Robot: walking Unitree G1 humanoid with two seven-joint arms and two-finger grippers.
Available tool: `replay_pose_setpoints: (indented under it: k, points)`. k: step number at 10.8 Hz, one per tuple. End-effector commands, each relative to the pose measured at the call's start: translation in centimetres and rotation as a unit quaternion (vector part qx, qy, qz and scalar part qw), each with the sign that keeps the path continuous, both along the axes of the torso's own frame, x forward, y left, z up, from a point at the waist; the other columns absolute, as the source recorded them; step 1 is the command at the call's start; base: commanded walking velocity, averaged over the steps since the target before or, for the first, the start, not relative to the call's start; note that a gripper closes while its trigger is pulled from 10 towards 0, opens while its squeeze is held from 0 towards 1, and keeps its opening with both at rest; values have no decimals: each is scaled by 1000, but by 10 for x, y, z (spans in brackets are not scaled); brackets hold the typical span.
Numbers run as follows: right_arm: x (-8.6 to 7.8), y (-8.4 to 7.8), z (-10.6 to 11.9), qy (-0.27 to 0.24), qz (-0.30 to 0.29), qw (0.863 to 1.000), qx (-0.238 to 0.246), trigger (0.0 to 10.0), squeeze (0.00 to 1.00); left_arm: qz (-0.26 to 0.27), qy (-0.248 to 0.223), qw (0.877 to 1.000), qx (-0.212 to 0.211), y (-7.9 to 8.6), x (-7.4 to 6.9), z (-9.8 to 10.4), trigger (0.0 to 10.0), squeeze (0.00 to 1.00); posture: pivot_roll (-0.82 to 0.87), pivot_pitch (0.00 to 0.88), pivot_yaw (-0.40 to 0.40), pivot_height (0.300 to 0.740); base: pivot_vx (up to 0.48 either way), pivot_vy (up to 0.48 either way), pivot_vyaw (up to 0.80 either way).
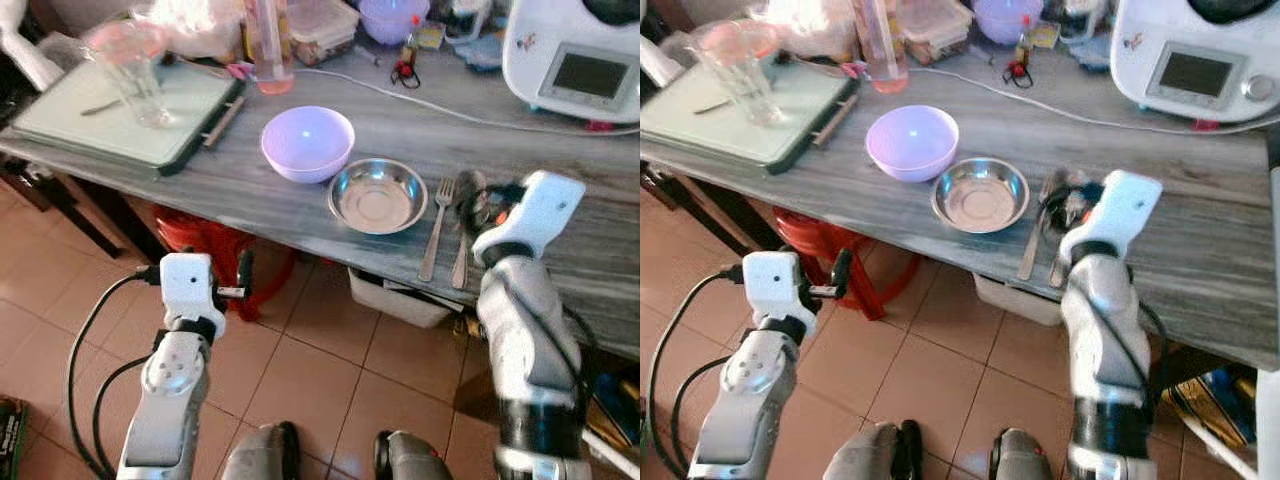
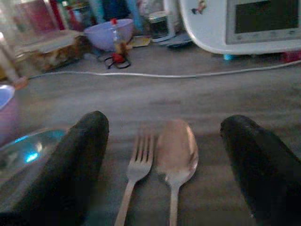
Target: Setting the table
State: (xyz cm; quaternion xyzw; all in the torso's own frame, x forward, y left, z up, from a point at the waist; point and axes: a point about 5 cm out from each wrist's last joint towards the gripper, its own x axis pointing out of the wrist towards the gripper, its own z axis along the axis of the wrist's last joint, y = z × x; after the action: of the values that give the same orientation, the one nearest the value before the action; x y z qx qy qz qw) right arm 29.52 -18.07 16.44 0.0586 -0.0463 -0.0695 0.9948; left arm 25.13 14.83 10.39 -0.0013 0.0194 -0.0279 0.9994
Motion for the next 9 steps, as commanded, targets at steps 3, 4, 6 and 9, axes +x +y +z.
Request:
replay_pose_setpoints:
  k: [3,4,6,9]
  points:
    - [-11,9,-13,-15,38,997,-58,10000,0,12,-2,1000,-4,2,6,0,10000,0,0,27,78,740,-86,0,0]
    - [-13,7,-18,-13,32,997,-67,10000,0,11,-5,1000,-4,2,8,0,10000,0,-2,20,79,740,-266,0,0]
    - [-13,-2,-28,-3,16,996,-88,10000,0,13,-9,1000,-2,3,10,0,10000,0,-3,14,81,740,-291,0,0]
    - [-8,-5,-31,9,-5,994,-111,10000,0,12,-14,1000,1,5,12,2,10000,0,-4,10,81,740,-299,0,0]
